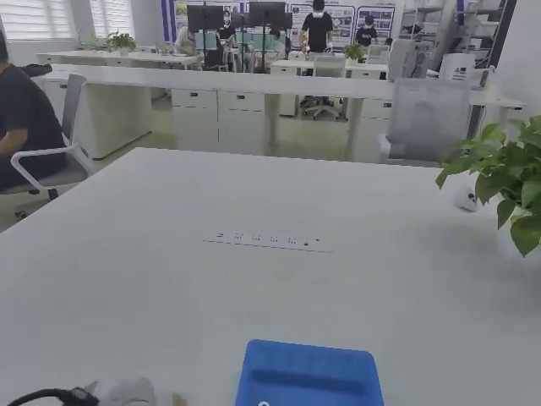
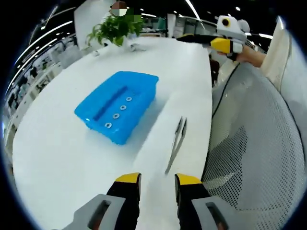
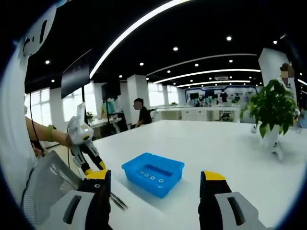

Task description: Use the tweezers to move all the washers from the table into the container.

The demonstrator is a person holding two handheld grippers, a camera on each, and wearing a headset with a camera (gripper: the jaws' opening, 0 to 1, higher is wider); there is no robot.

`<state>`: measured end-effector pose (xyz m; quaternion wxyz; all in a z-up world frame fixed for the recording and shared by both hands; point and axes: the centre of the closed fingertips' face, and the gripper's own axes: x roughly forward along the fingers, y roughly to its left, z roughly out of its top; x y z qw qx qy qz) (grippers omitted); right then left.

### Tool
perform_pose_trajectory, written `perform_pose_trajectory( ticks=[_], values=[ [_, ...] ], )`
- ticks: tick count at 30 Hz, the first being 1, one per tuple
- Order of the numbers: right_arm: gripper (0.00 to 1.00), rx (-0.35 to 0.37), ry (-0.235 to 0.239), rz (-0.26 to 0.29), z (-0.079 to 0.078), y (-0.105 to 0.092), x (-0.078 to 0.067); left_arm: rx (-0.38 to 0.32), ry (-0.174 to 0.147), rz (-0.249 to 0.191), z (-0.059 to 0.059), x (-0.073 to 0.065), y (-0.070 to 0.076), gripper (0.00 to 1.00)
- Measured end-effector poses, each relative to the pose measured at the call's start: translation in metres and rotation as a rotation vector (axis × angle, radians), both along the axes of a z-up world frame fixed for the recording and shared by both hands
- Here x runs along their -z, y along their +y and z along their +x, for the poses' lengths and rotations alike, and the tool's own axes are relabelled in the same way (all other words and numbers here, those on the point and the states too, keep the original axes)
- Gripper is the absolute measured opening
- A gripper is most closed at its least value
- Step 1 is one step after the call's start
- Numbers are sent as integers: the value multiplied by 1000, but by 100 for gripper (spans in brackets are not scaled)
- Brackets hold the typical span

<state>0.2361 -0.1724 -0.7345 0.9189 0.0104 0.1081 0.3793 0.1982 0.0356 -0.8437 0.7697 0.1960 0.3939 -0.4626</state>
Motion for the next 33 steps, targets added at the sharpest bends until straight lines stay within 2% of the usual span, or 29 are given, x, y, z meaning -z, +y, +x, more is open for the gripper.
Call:
perform_pose_trajectory(
  ticks=[1,2,3,5,6,7,8,9,10,12,13,14,16,18,19,20,21,23,25,26,27,28,33],
  values=[
    [76,12,-9,5,2,-3,-1,-65,-19,-56,1,-10,5,29],
    [78,19,-13,9,3,-5,-1,-113,-38,-91,3,-17,9,32],
    [80,26,-18,14,5,-7,-2,-186,-73,-145,7,-28,15,36],
    [81,35,-27,23,6,-8,-3,-277,-93,-216,9,-41,23,46],
    [82,36,-27,26,7,-8,-4,-342,-120,-266,12,-51,29,50],
    [82,36,-25,29,7,-8,-3,-374,-162,-287,15,-58,33,53],
    [82,34,-25,24,7,-7,-3,-415,-222,-314,18,-67,40,57],
    [83,31,-28,19,6,-6,-3,-450,-245,-333,19,-71,43,59],
    [84,29,-36,8,6,-5,-2,-504,-286,-365,21,-80,48,62],
    [86,29,-48,-10,6,-4,-2,-569,-351,-416,23,-93,52,68],
    [86,30,-49,-14,6,-4,-2,-585,-371,-428,23,-97,52,70],
    [87,28,-49,-20,7,-3,-1,-607,-414,-429,24,-102,55,72],
    [88,22,-40,-32,6,-1,1,-607,-456,-419,24,-105,55,77],
    [87,16,-29,-53,5,0,6,-631,-477,-404,25,-104,56,81],
    [87,16,-30,-58,5,0,6,-649,-496,-412,27,-105,57,83],
    [88,16,-30,-58,5,0,6,-665,-502,-425,28,-105,57,85],
    [88,21,-31,-52,6,-1,5,-687,-516,-451,30,-107,57,88],
    [90,35,-34,-47,7,-3,4,-688,-509,-459,30,-108,57,94],
    [92,55,-38,-47,9,-6,4,-699,-505,-472,32,-109,59,93],
    [93,65,-38,-52,10,-7,4,-708,-509,-497,32,-112,59,93],
    [94,80,-41,-60,12,-9,4,-714,-528,-526,33,-116,60,94],
    [95,86,-43,-60,12,-10,4,-715,-534,-538,33,-118,60,96],
    [97,114,-41,-60,15,-15,5,-728,-530,-540,35,-115,62,98]
  ],
)
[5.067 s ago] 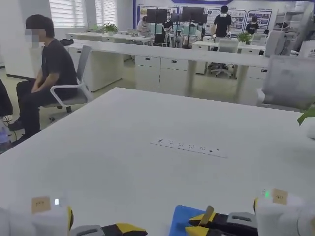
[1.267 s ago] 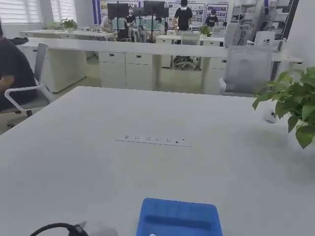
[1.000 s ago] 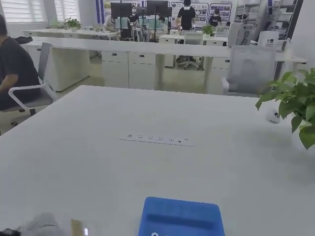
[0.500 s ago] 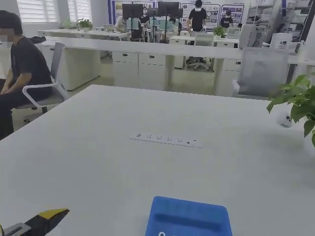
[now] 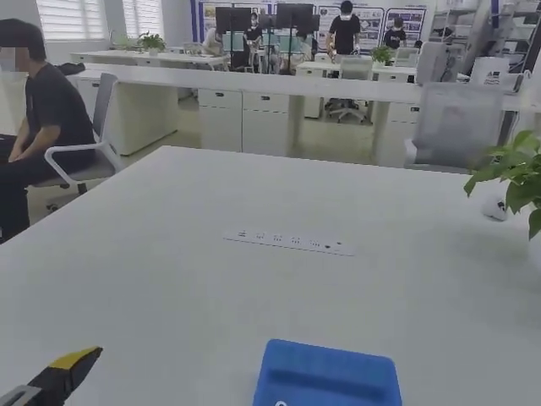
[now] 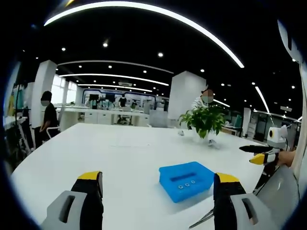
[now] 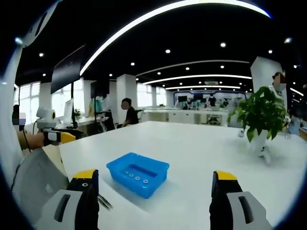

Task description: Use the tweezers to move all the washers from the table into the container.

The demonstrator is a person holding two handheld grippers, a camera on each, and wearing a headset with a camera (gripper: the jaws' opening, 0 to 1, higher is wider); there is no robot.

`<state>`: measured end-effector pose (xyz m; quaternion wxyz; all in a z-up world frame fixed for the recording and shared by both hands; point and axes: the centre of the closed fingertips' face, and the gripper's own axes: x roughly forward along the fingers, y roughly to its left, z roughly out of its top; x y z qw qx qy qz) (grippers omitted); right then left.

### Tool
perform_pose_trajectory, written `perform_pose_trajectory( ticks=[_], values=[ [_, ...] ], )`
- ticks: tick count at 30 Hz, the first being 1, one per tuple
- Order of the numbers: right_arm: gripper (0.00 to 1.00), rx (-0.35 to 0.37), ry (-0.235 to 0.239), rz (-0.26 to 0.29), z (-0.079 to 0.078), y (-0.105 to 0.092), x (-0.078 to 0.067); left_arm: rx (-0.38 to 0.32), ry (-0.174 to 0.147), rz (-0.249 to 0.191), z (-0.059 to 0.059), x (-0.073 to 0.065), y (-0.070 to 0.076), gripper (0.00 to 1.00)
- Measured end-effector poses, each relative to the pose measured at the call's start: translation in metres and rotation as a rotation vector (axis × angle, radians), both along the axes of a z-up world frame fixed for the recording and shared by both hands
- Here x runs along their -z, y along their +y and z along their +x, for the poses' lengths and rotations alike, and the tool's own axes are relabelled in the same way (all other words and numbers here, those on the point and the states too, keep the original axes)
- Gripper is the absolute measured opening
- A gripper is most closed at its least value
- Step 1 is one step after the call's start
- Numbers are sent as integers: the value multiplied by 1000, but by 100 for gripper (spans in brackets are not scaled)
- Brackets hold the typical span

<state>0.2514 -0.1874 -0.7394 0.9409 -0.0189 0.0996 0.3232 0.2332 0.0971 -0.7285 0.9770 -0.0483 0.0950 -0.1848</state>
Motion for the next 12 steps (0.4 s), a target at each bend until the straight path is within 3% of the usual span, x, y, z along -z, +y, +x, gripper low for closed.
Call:
perform_pose_trajectory(
  ticks=[2,3,5,7,10,12],
  values=[
    [97,2,-5,-14,0,0,1,13,-4,-11,0,-1,-2,98],
    [97,2,-7,-23,0,0,1,27,-25,-31,1,-4,-5,99],
    [96,8,-24,-70,0,-2,3,34,-32,-42,1,-5,-5,99],
    [95,16,-49,-104,1,-3,1,31,-27,-47,2,-4,-4,99],
    [95,34,-61,-106,3,-8,-1,13,-9,-44,2,0,1,99],
    [95,54,-69,-105,4,-13,-2,2,-14,-47,2,0,3,99]
  ],
)
